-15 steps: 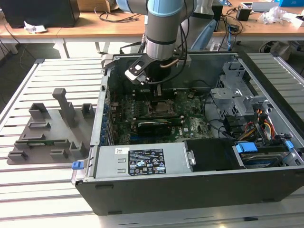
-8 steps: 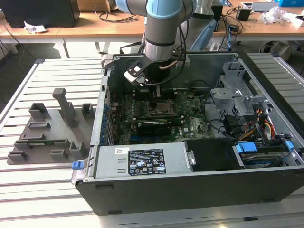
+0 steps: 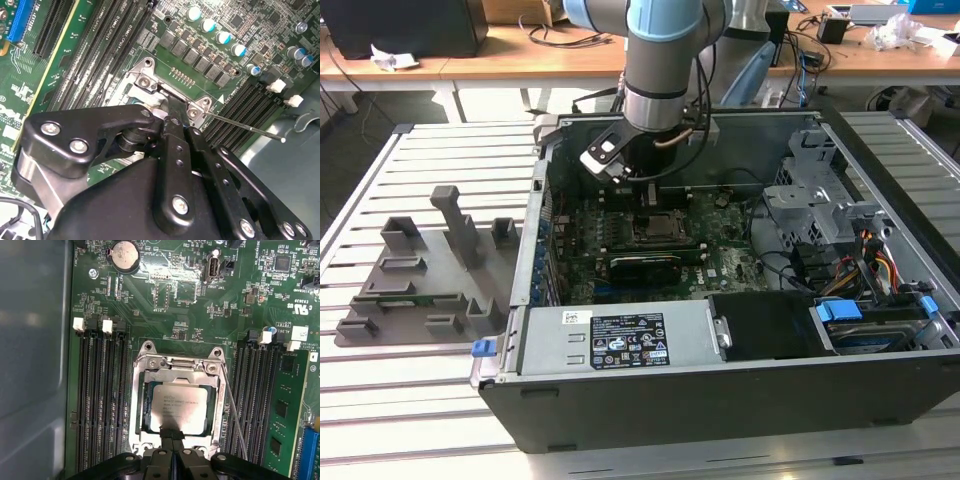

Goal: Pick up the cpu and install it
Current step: 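Close the cpu cover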

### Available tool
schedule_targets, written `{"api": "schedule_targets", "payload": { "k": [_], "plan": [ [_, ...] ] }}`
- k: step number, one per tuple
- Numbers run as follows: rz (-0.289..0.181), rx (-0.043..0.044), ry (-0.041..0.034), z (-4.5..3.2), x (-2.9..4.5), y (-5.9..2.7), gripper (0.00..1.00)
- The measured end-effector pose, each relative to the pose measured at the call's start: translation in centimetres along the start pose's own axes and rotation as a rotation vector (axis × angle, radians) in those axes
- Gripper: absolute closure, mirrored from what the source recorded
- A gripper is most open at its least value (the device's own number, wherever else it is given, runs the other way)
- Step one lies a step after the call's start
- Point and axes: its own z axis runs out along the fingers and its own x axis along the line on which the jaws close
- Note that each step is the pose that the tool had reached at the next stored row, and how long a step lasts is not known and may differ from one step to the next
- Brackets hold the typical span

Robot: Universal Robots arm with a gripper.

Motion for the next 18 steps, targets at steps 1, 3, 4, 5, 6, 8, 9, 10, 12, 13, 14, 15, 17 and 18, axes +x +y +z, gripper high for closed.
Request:
{"api": "schedule_targets", "payload": {
  "k": [1,3,4,5,6,8,9,10,12,13,14,15,17,18],
  "plan": [
    [0.0,0.0002,0.0,0.03,-0.01,0.06,0.89],
    [0.0,0.0054,0.0027,0.04,-0.02,0.44,0.89],
    [0.0,0.0086,0.0054,0.03,-0.02,0.68,0.89],
    [0.0,0.0067,0.0046,0.02,-0.05,1.31,0.89],
    [0.0,0.0019,0.0004,-0.05,-0.17,2.18,0.89],
    [0.0,0.0025,0.0002,-0.14,-0.28,3.49,0.89],
    [0.0,0.0027,0.0002,-0.16,-0.3,3.79,0.89],
    [0.0,0.0027,0.0004,-0.17,-0.31,4.04,0.89],
    [0.0,0.0027,-0.0001,-0.23,-0.32,4.12,0.89],
    [0.0,0.0023,0.0001,-0.3,-0.31,4.12,0.89],
    [0.0,0.0016,0.0007,-0.41,-0.29,4.13,0.89],
    [0.0,0.0015,0.0005,-0.49,-0.29,4.13,0.89],
    [0.0,0.0028,-0.0014,-0.89,-0.33,4.08,0.89],
    [0.0,0.0028,-0.0016,-1.17,-0.33,4.06,0.89]
  ]
}}
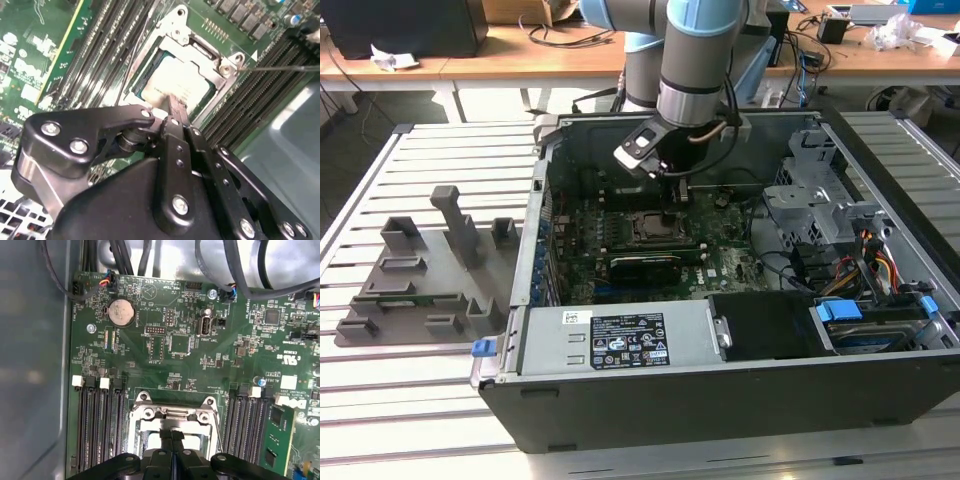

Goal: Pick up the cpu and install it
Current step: 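Close the cpu cover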

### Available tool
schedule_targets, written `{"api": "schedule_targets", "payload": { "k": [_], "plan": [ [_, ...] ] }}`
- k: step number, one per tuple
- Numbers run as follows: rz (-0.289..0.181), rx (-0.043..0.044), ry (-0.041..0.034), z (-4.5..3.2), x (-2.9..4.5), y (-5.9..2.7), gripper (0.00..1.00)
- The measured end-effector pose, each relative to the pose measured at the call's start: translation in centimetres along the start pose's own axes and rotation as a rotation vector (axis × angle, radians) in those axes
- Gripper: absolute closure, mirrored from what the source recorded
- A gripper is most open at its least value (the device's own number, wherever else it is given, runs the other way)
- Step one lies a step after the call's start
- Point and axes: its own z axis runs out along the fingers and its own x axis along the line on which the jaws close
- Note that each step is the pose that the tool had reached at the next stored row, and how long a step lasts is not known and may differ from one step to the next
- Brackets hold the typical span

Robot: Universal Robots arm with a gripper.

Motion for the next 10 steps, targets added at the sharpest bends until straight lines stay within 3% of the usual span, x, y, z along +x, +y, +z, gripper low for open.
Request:
{"api": "schedule_targets", "payload": {
  "k": [5,10],
  "plan": [
    [0.0,-0.0001,-0.0012,-1.34,-0.04,-0.14,0.89],
    [0.0,-0.0001,-0.0029,-3.44,-0.09,-0.32,0.89]
  ]
}}
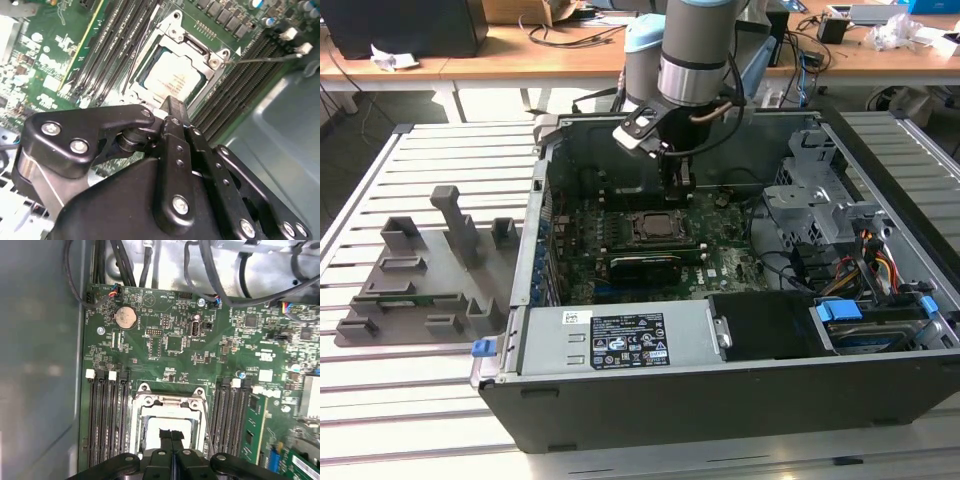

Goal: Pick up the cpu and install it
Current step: 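Close the cpu cover, then install the first cpu locking lever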

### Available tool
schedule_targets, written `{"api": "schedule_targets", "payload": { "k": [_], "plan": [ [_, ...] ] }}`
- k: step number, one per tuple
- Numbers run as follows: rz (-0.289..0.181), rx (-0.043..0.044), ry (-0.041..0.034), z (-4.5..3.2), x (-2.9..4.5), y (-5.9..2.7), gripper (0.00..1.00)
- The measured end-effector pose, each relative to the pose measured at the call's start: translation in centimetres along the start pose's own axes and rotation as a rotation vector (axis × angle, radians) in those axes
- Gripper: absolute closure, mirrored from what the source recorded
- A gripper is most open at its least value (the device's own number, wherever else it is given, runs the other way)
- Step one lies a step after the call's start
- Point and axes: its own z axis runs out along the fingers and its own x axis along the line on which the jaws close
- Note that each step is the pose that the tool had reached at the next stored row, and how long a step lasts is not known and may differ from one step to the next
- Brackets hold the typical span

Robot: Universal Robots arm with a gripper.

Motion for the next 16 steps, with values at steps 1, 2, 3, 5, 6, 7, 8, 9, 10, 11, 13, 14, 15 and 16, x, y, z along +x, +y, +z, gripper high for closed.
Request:
{"api": "schedule_targets", "payload": {
  "k": [1,2,3,5,6,7,8,9,10,11,13,14,15,16],
  "plan": [
    [0.0,-0.0001,0.0001,-0.8,-0.02,-0.07,0.89],
    [0.0,0.0,-0.0001,-1.35,-0.04,-0.11,0.89],
    [0.0,-0.0001,0.0001,-1.6,-0.05,-0.13,0.89],
    [0.0,-0.0001,0.0001,-1.86,-0.05,-0.15,0.89],
    [0.0,-0.0001,0.0003,-1.86,-0.05,-0.15,0.89],
    [0.0,0.0,0.0001,-1.88,-0.06,-0.16,0.89],
    [0.0,-0.0001,0.0001,-1.88,-0.06,-0.15,0.89],
    [0.0,-0.0001,0.0,-1.89,-0.06,-0.16,0.89],
    [0.0,0.0,0.0001,-1.89,-0.06,-0.16,0.89],
    [0.0,-0.0001,0.0001,-1.89,-0.06,-0.16,0.89],
    [0.0,-0.0001,0.0,-1.89,-0.06,-0.16,0.89],
    [0.0,-0.0001,0.0001,-1.89,-0.06,-0.16,0.89],
    [0.0,-0.0001,0.0001,-1.89,-0.06,-0.16,0.89],
    [0.0,-0.0001,0.0001,-1.89,-0.06,-0.16,0.89]
  ]
}}
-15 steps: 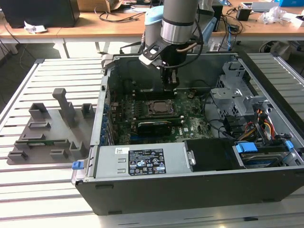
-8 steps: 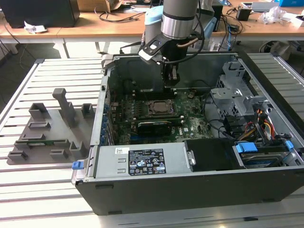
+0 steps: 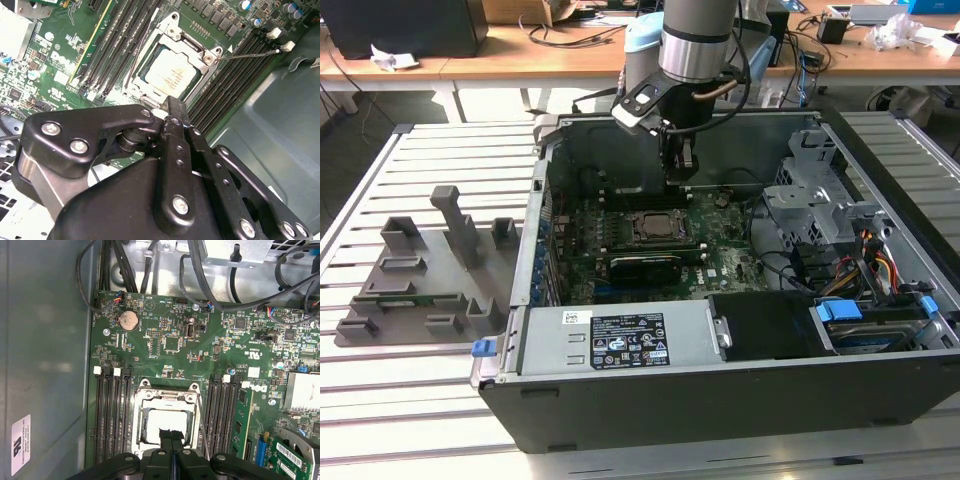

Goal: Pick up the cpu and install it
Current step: 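Install the first cpu locking lever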

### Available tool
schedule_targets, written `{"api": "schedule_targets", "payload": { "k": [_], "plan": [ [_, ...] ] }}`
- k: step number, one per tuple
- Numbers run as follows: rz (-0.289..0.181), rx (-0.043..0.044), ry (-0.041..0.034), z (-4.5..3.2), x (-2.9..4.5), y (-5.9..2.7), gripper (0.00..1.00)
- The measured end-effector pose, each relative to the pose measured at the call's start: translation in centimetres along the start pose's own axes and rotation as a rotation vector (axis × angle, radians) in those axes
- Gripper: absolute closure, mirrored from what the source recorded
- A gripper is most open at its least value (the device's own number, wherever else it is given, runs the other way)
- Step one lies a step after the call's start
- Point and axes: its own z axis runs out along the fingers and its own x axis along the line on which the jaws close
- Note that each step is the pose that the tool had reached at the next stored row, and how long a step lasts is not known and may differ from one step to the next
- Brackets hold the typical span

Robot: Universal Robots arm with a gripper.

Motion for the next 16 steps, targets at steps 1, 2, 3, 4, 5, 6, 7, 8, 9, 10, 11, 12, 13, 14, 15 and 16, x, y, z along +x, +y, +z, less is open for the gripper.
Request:
{"api": "schedule_targets", "payload": {
  "k": [1,2,3,4,5,6,7,8,9,10,11,12,13,14,15,16],
  "plan": [
    [0.0,0.0,0.0,0.0,0.0,0.0,0.89],
    [0.0,0.0,0.0,0.0,0.0,0.0,0.89],
    [0.0,0.0001,0.0,-0.01,0.0,0.0,0.89],
    [-0.004,0.0,-0.0003,-0.01,0.0,0.0,0.89],
    [-0.028,-0.0007,-0.0026,-0.01,-0.01,0.0,0.89],
    [-0.068,-0.002,-0.0058,-0.01,0.0,0.0,0.89],
    [-0.098,-0.0029,-0.0082,-0.01,0.0,0.0,0.89],
    [-0.133,-0.0039,-0.0111,-0.01,0.0,0.0,0.89],
    [-0.152,-0.0044,-0.0127,-0.01,0.0,0.0,0.89],
    [-0.168,-0.005,-0.014,-0.01,0.0,0.0,0.89],
    [-0.197,-0.0058,-0.0164,-0.01,0.0,0.0,0.89],
    [-0.229,-0.0068,-0.019,-0.01,0.0,0.0,0.89],
    [-0.251,-0.0075,-0.0208,-0.01,0.0,0.0,0.89],
    [-0.267,-0.008,-0.0221,0.0,0.0,0.0,0.89],
    [-0.281,-0.0083,-0.0234,-0.01,0.0,0.0,0.89],
    [-0.308,-0.0091,-0.0255,-0.01,0.0,0.0,0.89]
  ]
}}
